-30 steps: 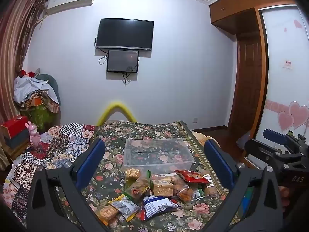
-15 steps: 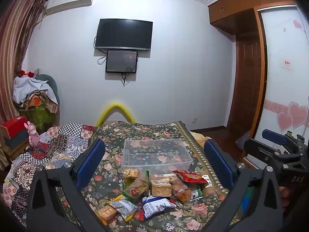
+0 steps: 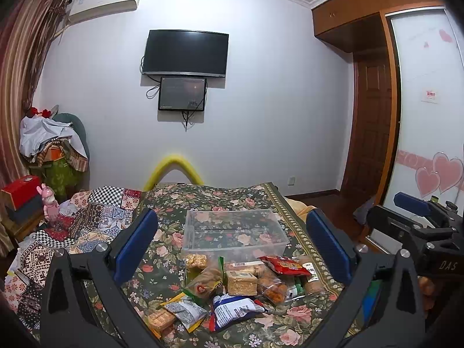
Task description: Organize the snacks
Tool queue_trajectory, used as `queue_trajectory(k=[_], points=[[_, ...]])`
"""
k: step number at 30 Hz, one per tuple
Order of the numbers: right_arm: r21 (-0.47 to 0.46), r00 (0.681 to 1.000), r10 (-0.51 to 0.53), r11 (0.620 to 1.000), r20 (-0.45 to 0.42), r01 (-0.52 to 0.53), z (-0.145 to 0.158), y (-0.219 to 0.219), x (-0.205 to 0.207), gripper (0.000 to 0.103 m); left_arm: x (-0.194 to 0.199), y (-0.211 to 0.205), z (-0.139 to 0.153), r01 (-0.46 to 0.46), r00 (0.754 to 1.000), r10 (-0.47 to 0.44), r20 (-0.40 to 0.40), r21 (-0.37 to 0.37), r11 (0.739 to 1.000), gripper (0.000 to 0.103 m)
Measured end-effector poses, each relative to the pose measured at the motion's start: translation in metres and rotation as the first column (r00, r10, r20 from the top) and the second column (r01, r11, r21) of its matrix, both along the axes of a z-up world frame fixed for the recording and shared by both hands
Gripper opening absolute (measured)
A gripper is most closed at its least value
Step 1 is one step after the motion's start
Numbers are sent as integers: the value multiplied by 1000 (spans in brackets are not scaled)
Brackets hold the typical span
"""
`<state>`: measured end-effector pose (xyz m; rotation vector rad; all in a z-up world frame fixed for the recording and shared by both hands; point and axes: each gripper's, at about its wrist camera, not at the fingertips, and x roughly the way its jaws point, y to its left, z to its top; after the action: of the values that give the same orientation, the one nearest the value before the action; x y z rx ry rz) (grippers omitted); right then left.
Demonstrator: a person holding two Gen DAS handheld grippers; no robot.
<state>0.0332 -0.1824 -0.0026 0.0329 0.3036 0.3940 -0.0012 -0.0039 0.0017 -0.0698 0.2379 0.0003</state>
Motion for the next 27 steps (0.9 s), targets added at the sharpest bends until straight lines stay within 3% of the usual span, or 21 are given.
queue_trajectory(k=[27], points=[[13, 1000, 2, 1000, 3, -2, 3, -6, -2, 103, -2, -2, 2, 3, 1000, -3, 4, 4, 1000, 103]])
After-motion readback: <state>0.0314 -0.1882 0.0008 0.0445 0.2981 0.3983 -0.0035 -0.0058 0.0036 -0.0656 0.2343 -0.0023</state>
